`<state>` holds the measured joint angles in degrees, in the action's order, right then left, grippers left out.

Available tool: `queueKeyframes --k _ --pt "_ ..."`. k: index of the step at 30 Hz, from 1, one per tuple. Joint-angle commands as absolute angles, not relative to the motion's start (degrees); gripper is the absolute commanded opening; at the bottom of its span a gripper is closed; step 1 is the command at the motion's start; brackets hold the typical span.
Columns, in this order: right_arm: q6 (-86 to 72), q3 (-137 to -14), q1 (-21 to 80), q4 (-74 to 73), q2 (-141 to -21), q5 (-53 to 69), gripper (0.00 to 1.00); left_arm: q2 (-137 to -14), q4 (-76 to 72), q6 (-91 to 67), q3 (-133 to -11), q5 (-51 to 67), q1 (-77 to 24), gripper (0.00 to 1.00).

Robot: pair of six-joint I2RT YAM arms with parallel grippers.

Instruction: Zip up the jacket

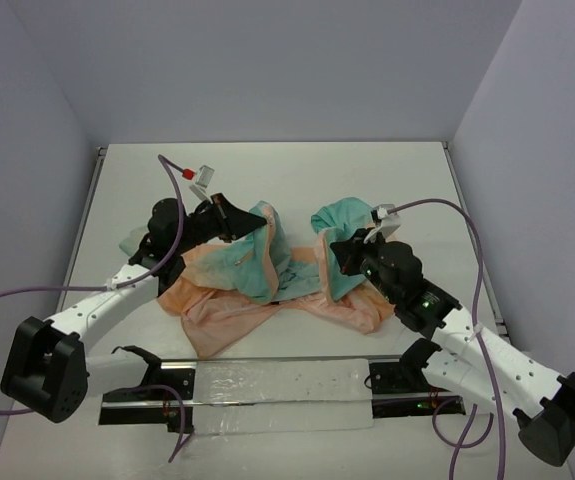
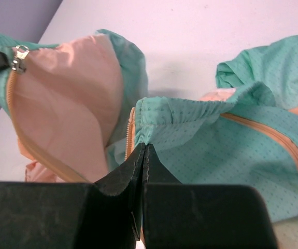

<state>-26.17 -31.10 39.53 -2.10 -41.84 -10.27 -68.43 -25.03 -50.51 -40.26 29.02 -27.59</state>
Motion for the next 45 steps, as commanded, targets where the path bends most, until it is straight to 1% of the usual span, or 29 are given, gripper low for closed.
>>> queueKeyframes --k 1,6,9,14,17,23,25,29,30,35,39,45 --pt "-27.22 -30.33 39.55 5.32 -42.61 -7.68 0.0 -65.91 -31.99 -48.96 -37.92 28.98 -28.12 0.0" --pt "-25.98 -32.19 39.56 5.41 -44.25 -3.06 0.0 -64.36 -35.93 -48.54 -34.68 29.18 -28.12 0.0" --pt "-24.72 -33.61 39.61 4.71 -45.5 -0.4 0.0 -64.42 -41.65 -49.4 -32.35 28.88 -28.24 0.0" --pt "-23.49 -36.51 39.55 2.66 -47.75 2.47 0.0 -61.44 -54.6 -48.17 -24.47 23.02 -28.47 0.0" --pt "-23.56 -36.79 39.64 3.48 -48.17 4.28 0.0 -60.6 -58.33 -47.36 -21.81 20.96 -28.43 0.0" --pt "-24.51 -40.8 39.64 2.54 -52.17 7.43 0.0 -67.51 -77.07 -53.29 -16.53 20.36 -28.17 0.0" --pt "-24.5 -42.17 39.66 1.19 -53.65 6.99 0.0 -69.92 -80.73 -55.53 -16.13 20.14 -28.21 0.0" --pt "-23.51 -44.96 39.73 -1.01 -56.12 7.52 0.0 -77.46 -92.81 -60.42 -15.43 19.82 -27.99 0.0" --pt "-23.34 -45.26 39.73 -1.13 -56.44 7.72 0.0 -78.73 -93.68 -60.83 -15.47 19.95 -27.91 0.0" --pt "-22.77 -46.83 39.64 -2.0 -59.97 8.61 0.0 -88.43 -104.54 -65.56 -17.33 23.72 -26.06 0.0" --pt "-23.25 -46.93 39.64 -1.27 -61.97 9.31 0.0 -91.49 -106.57 -67.89 -18.37 25.49 -24.52 0.0" --pt "-23.05 -47.34 39.67 -2.04 -63.95 9.05 0.0 -88.67 -106.47 -66.18 -16.58 24.68 -24.24 0.0"
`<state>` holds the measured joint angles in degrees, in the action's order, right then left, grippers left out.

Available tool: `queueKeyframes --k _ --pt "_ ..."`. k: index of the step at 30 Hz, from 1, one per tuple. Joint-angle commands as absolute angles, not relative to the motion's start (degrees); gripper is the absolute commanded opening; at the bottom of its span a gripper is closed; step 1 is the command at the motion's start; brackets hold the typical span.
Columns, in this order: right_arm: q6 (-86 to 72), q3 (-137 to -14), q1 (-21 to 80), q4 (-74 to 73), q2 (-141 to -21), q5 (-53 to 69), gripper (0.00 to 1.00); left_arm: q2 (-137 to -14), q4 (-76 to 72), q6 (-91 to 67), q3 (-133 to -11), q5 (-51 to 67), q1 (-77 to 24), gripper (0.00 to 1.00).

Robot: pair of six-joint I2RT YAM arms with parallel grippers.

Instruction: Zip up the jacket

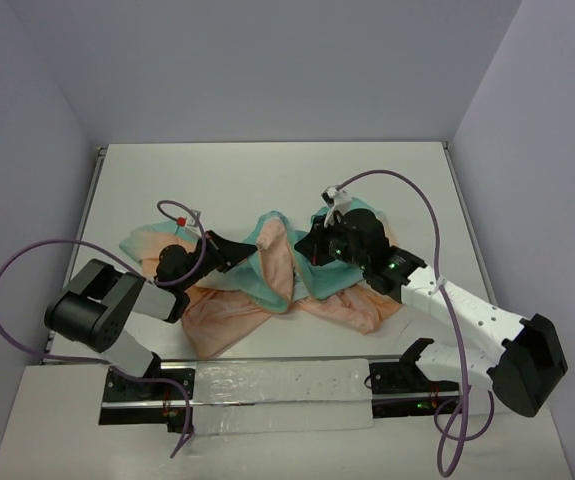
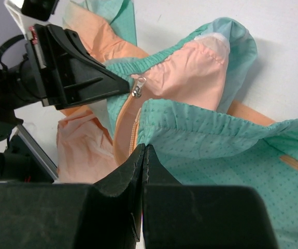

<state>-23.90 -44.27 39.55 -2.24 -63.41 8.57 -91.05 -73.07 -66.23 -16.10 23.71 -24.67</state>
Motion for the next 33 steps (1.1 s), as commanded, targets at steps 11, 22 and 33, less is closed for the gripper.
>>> queueKeyframes --k 11,22,33 --pt "-23.68 -43.68 39.73 3.21 -62.26 15.06 0.0 -78.46 -106.16 -63.74 -12.38 24.93 -24.29 0.0" --pt "-27.41 -41.99 41.6 9.83 -61.88 18.89 0.0 -75.15 -106.52 -63.9 -9.54 22.5 -25.4 0.0" --pt "-34.42 -37.24 41.69 17.47 -63.14 21.54 0.0 -69.08 -105.68 -64.26 -7.32 19.84 -25.63 0.0"
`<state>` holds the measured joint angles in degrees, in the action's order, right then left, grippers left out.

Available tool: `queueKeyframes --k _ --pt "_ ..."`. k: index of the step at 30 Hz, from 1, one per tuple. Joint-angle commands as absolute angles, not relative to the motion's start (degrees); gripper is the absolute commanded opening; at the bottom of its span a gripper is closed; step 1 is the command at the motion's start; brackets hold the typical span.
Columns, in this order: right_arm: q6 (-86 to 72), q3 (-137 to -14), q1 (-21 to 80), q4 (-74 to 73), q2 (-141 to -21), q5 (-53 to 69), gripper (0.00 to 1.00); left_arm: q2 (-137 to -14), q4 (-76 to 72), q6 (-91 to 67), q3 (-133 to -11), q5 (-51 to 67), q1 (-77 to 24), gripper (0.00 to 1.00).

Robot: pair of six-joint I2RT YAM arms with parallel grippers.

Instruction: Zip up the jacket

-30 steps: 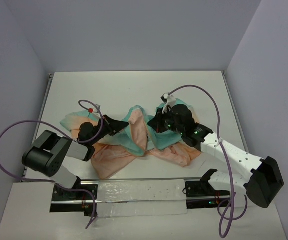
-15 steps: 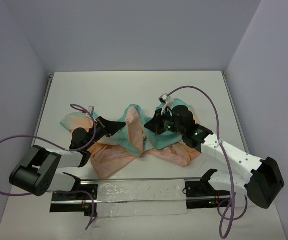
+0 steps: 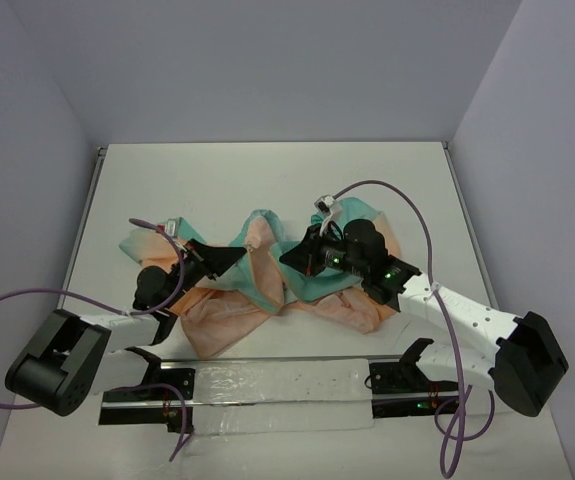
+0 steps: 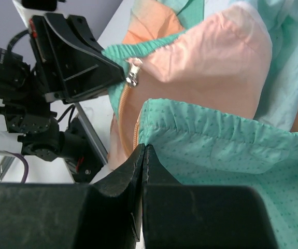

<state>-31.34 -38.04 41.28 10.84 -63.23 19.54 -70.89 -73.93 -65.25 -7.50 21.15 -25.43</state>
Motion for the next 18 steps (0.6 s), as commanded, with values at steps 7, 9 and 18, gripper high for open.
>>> queueKeyframes --k 7,9,18 --pt "-36.43 -36.07 41.71 23.03 -63.4 24.35 0.0 -67.27 -105.43 -64.92 -6.66 19.97 -25.63 0.0" --pt "-37.02 -35.62 41.71 24.6 -63.4 25.03 0.0 -66.73 -105.17 -64.95 -6.59 19.9 -25.61 0.0" --pt "-40.12 -34.19 41.66 29.32 -65.71 26.03 0.0 -62.31 -102.18 -65.04 -6.34 19.65 -25.66 0.0"
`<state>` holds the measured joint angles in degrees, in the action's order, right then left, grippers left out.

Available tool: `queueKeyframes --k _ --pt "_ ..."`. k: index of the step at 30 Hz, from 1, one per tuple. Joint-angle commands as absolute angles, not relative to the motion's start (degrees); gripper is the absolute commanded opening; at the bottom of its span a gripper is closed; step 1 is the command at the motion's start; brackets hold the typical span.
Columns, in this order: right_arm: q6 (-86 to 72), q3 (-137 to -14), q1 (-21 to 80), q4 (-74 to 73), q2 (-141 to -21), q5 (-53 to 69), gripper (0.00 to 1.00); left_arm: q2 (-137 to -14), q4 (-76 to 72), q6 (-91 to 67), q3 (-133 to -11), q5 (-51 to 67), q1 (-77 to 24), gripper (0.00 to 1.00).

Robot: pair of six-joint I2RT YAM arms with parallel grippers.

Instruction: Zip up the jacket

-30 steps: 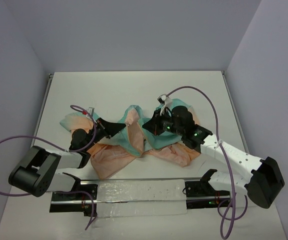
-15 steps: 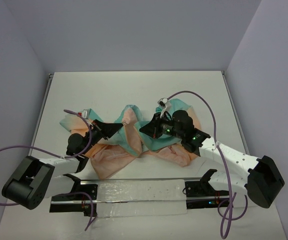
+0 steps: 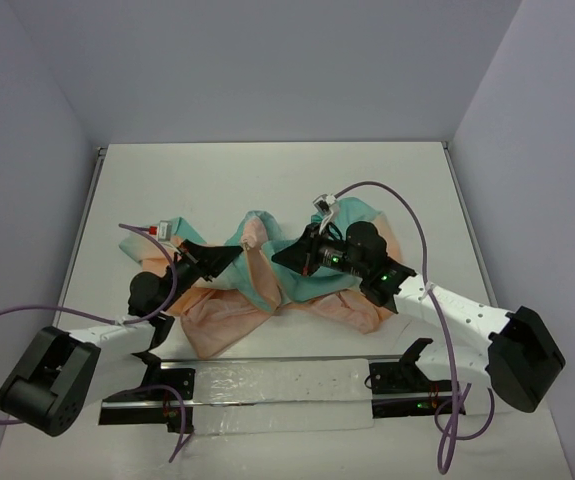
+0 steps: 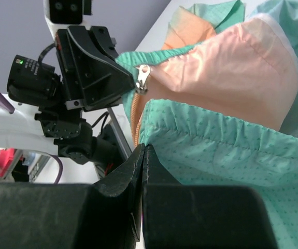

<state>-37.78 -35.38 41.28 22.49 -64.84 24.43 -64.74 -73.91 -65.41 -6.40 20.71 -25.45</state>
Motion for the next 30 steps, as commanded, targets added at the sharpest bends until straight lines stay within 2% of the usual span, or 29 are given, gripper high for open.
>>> queueKeyframes --k 1,30 --pt "-40.39 -34.06 41.66 29.94 -65.88 26.02 0.0 -62.1 -102.0 -64.95 -6.33 19.6 -25.66 0.0" --pt "-42.11 -36.62 42.65 33.59 -68.55 28.06 0.0 -63.61 -102.05 -65.6 -6.42 20.09 -25.84 0.0"
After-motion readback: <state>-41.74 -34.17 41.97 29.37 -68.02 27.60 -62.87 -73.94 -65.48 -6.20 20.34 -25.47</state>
